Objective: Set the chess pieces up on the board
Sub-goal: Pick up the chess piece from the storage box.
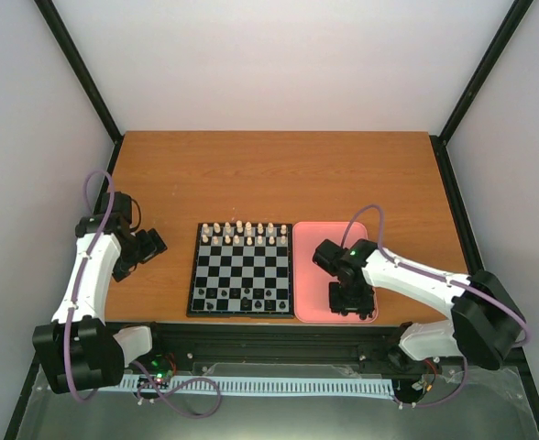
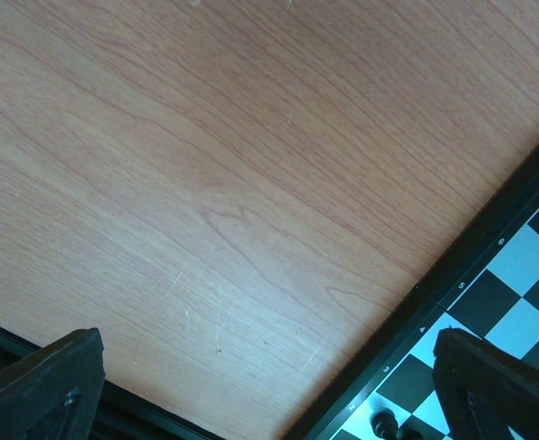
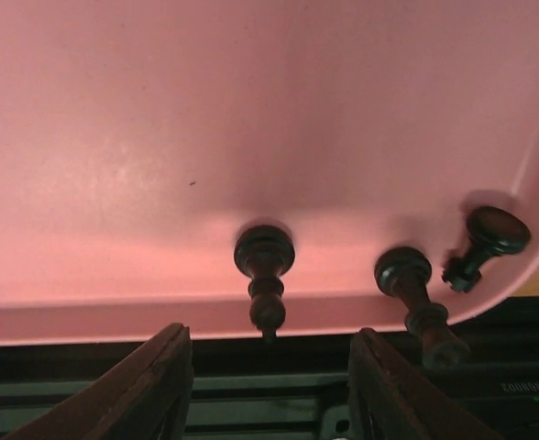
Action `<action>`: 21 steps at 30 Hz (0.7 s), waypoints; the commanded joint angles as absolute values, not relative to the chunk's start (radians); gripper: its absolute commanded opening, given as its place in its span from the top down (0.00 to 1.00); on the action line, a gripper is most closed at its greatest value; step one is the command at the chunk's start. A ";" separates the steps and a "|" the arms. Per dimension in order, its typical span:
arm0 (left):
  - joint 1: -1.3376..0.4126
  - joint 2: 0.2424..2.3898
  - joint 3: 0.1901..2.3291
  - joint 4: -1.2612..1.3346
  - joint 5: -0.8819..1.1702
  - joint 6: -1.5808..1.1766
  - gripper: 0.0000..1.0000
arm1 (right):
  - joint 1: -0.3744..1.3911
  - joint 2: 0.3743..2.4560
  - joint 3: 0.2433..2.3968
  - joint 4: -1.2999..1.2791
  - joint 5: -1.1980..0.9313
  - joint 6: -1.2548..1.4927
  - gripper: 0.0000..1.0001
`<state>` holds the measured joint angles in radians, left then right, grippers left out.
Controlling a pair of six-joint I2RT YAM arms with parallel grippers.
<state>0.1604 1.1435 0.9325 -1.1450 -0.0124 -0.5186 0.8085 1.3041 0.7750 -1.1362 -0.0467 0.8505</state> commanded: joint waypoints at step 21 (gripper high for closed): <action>0.153 1.151 0.931 -1.132 -0.010 -0.500 0.00 | 0.735 1.373 0.733 -1.039 -0.060 0.799 0.83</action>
<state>0.1558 1.1511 0.9279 -1.1442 -0.0113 -0.5182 0.7448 1.4052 0.7311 -1.0199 -0.0647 0.7921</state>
